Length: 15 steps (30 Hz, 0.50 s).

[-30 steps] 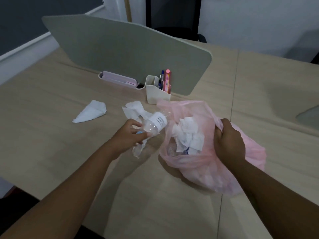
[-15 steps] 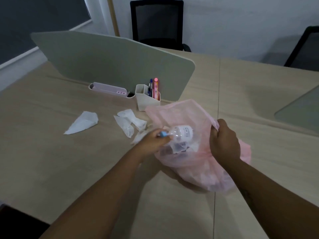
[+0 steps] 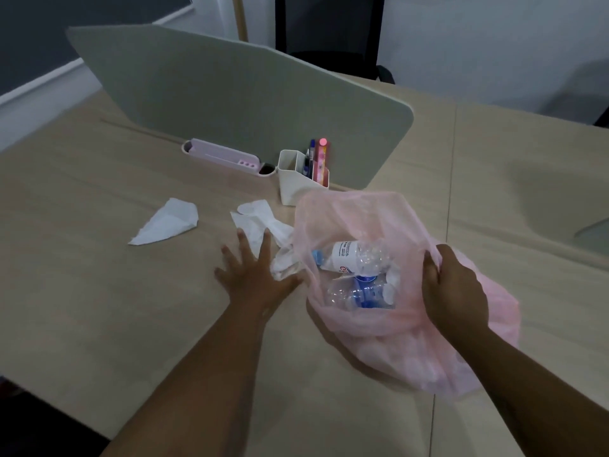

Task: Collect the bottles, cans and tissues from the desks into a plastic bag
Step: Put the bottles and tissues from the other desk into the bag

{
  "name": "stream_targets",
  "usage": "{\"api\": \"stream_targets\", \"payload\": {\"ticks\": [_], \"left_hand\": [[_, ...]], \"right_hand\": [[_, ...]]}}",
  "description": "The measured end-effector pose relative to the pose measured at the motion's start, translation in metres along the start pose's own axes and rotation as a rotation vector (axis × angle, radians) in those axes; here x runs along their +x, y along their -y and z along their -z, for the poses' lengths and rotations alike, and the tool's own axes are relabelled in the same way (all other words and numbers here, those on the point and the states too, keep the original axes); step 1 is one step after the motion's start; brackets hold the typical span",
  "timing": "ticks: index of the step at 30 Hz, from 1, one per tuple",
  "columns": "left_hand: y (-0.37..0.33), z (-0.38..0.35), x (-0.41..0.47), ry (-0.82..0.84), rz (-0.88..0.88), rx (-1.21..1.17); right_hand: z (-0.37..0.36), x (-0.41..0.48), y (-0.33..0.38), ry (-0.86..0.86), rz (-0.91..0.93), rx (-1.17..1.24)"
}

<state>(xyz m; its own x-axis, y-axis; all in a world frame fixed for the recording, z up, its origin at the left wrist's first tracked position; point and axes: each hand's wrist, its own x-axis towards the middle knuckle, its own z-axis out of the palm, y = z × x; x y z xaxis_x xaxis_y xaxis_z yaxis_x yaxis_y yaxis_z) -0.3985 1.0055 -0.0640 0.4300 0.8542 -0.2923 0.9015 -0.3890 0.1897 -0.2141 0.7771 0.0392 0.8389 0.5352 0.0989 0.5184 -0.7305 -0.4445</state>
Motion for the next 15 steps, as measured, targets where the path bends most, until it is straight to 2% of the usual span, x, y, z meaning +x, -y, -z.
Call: {"api": "stream_targets", "payload": {"ticks": [3, 7, 11, 13, 15], "left_hand": [[-0.005, -0.002, 0.023, -0.010, -0.153, 0.043], [-0.011, -0.008, 0.046, 0.068, -0.196, 0.125], [-0.006, -0.009, 0.042, -0.237, -0.212, 0.065], [0.004, -0.002, 0.038, -0.191, -0.249, -0.062], [0.010, 0.013, 0.034, -0.068, -0.242, -0.200]], "right_hand": [[-0.008, 0.005, -0.002, 0.032, 0.032, -0.045], [-0.014, 0.014, -0.004, 0.066, 0.056, -0.055], [-0.012, 0.021, -0.005, 0.079, 0.041, -0.035], [-0.013, 0.022, -0.005, 0.075, 0.028, -0.022], [-0.014, 0.021, -0.002, 0.067, 0.014, -0.007]]}}
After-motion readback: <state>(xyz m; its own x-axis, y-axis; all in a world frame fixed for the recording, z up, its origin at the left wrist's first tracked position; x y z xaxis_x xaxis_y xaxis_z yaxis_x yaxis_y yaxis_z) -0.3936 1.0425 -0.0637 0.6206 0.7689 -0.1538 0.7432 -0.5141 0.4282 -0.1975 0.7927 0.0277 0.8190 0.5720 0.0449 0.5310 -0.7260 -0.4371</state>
